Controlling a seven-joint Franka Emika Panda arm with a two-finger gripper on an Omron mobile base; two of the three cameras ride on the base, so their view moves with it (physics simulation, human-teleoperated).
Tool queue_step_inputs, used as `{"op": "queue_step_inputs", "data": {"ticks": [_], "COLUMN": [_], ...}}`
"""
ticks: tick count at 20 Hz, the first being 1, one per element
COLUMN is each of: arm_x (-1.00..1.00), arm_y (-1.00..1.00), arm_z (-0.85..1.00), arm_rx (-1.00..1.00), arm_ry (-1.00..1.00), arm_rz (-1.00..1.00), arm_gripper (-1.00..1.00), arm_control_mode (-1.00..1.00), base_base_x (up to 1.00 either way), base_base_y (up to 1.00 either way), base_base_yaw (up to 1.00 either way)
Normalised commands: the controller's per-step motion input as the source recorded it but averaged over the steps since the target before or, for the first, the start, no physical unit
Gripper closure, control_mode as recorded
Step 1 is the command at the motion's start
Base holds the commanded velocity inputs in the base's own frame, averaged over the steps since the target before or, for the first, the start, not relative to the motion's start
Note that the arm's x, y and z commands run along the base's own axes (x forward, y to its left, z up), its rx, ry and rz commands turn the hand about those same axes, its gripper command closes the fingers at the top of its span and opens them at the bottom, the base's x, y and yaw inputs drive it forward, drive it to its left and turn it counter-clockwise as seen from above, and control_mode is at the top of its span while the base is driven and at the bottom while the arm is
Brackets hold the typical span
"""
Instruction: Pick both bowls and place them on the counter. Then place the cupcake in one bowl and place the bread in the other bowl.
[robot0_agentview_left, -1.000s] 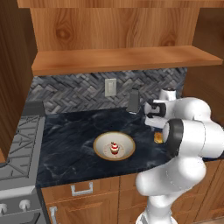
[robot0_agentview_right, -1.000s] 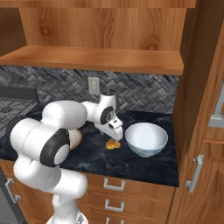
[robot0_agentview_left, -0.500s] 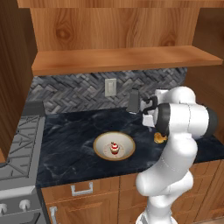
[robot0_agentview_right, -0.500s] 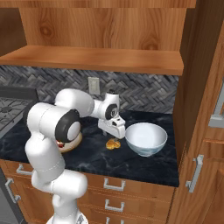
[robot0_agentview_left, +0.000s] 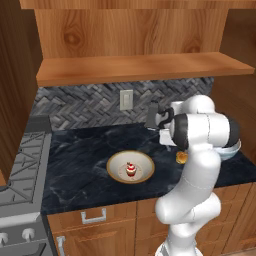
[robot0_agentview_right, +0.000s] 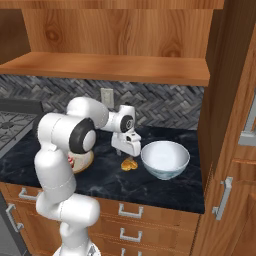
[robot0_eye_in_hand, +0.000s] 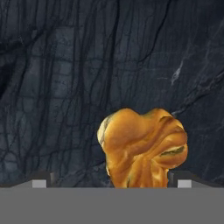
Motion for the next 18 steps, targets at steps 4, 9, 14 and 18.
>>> {"op": "queue_step_inputs", "data": {"ticks": [4,9,14,18], "arm_x": [-0.15,-0.23,-0.17,-0.24], "arm_y": [-0.08,-0.07,-0.08,-0.06], "arm_z": [-0.02,0.00,0.00,0.00], "arm_rx": [0.00,0.00,0.00,0.00], "arm_ry": [0.01,0.00,0.00,0.00], "arm_rz": [-0.02,-0.04,-0.05,-0.04], "arm_gripper": [-1.00,-1.00,-1.00,-1.00], "arm_control_mode": [-1.00,-1.00,-1.00,-1.00], "base_base_x": [0.00,0.00,0.00,0.00], "base_base_y": [0.00,0.00,0.00,0.00], "base_base_yaw": [0.00,0.00,0.00,0.00]}}
